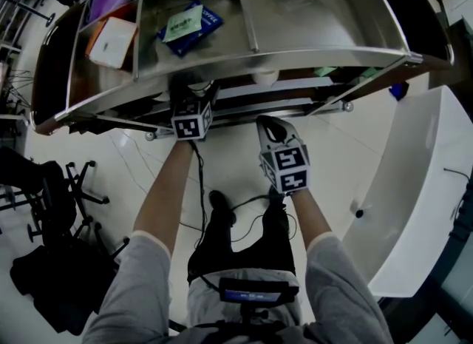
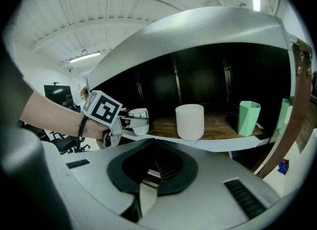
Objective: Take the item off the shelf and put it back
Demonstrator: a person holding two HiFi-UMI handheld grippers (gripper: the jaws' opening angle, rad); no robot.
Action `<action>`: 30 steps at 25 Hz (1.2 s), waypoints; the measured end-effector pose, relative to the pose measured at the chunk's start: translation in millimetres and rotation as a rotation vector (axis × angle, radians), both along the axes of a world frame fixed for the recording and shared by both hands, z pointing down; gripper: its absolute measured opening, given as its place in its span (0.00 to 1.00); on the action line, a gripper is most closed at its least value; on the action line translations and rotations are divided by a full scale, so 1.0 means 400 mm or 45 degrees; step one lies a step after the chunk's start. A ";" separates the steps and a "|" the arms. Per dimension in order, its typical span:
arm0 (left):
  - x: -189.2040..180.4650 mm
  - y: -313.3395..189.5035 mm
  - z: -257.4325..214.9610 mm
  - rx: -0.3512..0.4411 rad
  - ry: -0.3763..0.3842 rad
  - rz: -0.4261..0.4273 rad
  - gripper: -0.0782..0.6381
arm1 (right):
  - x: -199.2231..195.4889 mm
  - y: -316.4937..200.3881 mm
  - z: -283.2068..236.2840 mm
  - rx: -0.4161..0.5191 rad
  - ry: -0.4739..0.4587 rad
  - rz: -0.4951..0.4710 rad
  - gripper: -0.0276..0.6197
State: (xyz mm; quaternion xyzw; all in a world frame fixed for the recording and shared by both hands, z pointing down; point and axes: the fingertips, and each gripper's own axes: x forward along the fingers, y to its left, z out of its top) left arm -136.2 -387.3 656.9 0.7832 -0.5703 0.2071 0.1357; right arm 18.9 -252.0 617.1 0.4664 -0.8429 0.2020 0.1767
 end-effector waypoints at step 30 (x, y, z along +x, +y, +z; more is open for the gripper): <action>-0.076 0.526 -0.384 0.037 0.140 -0.029 0.66 | -0.041 0.189 -0.279 0.020 0.025 -0.156 0.06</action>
